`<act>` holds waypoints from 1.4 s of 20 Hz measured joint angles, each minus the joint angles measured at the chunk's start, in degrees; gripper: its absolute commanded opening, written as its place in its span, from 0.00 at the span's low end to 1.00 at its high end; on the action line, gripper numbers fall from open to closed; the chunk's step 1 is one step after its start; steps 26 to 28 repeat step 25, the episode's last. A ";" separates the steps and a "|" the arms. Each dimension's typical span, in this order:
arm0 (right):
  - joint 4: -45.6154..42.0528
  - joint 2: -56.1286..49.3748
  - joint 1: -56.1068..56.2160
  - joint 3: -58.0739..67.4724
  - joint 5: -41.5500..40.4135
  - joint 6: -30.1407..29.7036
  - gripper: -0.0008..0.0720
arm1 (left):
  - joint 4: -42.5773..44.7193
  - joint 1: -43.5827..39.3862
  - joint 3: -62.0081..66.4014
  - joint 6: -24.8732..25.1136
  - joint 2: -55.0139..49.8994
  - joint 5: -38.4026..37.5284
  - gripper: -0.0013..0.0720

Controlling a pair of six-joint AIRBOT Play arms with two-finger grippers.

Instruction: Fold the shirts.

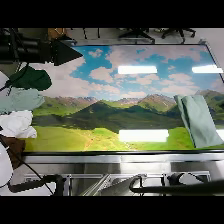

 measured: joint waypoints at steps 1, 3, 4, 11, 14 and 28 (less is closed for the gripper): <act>-0.11 0.76 4.04 -0.37 -0.74 0.11 0.04 | 0.72 0.00 -3.21 0.02 1.57 0.79 0.03; -0.68 2.86 11.74 -2.67 -1.44 0.48 0.04 | 3.85 0.00 -12.07 0.20 6.10 2.93 0.03; -0.72 4.28 15.21 -4.44 -1.97 0.52 0.04 | 5.60 0.02 -17.11 0.20 8.79 4.09 0.03; -1.33 15.39 32.30 -20.35 -8.00 2.43 0.04 | 12.68 0.00 -53.27 0.24 28.04 12.02 0.03; -1.36 16.72 34.14 -22.93 -8.85 2.89 0.04 | 13.33 0.00 -61.42 0.26 33.46 14.38 0.04; -0.90 17.44 35.17 -24.44 -9.38 3.08 0.04 | 13.94 0.02 -68.50 0.26 42.29 16.63 0.04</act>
